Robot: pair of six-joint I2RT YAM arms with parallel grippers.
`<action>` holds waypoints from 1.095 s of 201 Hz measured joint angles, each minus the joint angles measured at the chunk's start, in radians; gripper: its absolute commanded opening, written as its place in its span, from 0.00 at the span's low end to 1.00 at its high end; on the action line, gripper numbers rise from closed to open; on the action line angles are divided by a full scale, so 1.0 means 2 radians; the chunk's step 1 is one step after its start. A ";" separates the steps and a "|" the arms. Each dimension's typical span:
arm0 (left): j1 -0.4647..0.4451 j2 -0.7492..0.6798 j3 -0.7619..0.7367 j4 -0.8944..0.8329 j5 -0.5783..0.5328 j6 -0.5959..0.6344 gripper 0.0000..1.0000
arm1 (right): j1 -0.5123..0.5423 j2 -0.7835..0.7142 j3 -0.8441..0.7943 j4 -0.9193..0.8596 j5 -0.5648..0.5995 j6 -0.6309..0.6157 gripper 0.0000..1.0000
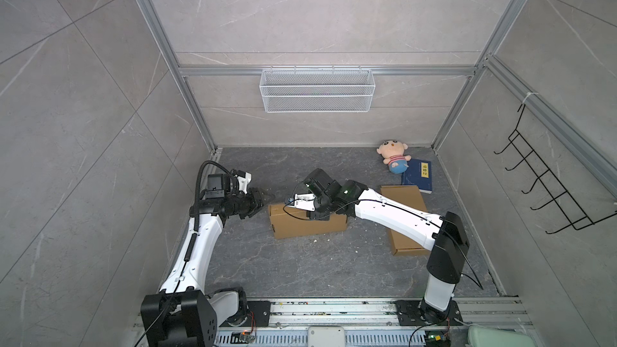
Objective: Fold the paper box
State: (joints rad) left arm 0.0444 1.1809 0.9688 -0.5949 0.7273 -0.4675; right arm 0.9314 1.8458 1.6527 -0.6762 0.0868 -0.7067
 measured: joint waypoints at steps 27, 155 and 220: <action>0.000 0.004 -0.006 0.011 0.008 -0.001 0.47 | 0.000 0.000 0.000 0.000 0.000 0.000 0.45; 0.004 -0.004 -0.029 -0.005 0.011 0.041 0.51 | 0.002 -0.001 -0.004 0.004 0.002 0.002 0.44; 0.012 -0.006 -0.035 -0.023 0.009 0.059 0.38 | 0.002 -0.001 -0.005 0.004 0.004 0.004 0.44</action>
State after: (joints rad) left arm 0.0681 1.1694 0.8989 -0.6407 0.7456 -0.3504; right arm 0.9363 1.8435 1.6432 -0.6685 0.0940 -0.6994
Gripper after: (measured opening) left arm 0.405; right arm 0.442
